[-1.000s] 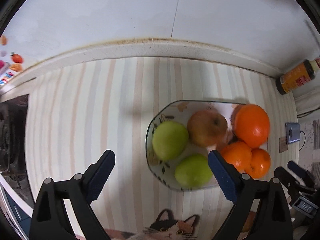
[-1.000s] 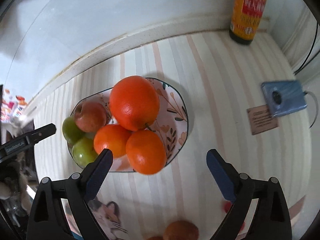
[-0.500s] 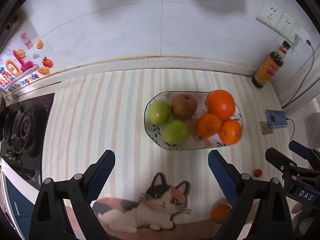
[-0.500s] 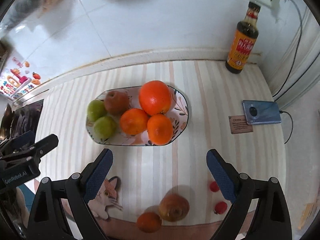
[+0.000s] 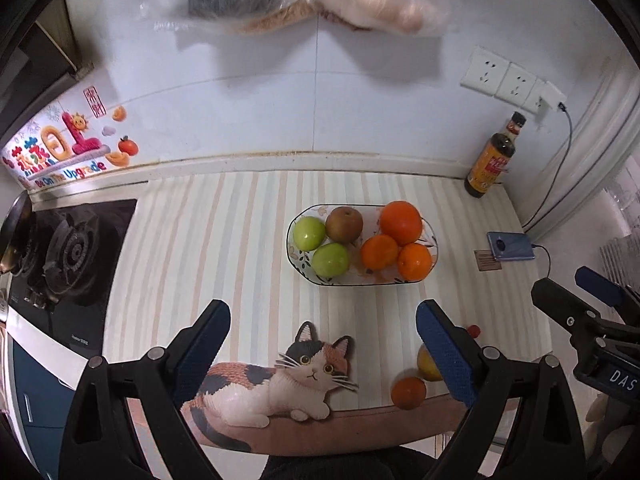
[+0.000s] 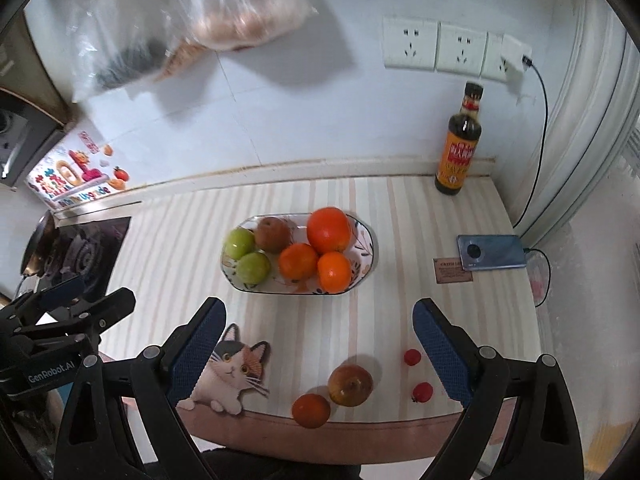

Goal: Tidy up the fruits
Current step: 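Withdraw both tools from the plate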

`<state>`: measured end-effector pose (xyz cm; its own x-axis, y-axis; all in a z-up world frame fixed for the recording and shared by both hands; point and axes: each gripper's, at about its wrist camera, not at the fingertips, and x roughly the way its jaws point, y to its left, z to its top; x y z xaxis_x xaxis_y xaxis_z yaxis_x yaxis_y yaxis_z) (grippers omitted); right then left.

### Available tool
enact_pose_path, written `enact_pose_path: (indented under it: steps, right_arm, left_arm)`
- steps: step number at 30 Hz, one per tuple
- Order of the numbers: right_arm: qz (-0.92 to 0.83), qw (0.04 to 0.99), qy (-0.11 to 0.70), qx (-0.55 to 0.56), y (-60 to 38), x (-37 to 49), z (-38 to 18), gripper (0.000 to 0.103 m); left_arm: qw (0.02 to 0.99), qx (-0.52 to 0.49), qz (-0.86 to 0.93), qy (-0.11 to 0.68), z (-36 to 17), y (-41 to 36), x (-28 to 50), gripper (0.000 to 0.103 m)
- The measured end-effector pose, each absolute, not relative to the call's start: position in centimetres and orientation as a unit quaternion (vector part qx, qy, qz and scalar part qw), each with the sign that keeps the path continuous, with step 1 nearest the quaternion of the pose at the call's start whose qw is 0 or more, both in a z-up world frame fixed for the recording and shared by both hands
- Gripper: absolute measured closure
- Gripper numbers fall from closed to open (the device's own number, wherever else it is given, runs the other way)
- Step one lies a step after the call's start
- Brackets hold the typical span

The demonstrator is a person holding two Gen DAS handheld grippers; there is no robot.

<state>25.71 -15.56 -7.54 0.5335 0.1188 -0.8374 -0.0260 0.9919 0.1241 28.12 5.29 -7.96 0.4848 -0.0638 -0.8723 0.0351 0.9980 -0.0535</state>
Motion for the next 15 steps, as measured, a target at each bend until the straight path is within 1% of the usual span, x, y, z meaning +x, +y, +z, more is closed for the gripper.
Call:
enact_pose_path:
  steps: [8,15]
  right_arm:
    - [0.054,0.883,0.463,0.051,-14.9,23.4,-4.8,0.006]
    - [0.057,0.878,0.471,0.065,-15.3,23.4,-5.4,0.006]
  left_arm:
    - [0.873,-0.02,-0.023,0.487,-5.1,5.7,26.4,0.008]
    - [0.873,-0.025,-0.026,0.487,-5.0,5.5,26.1,0.008]
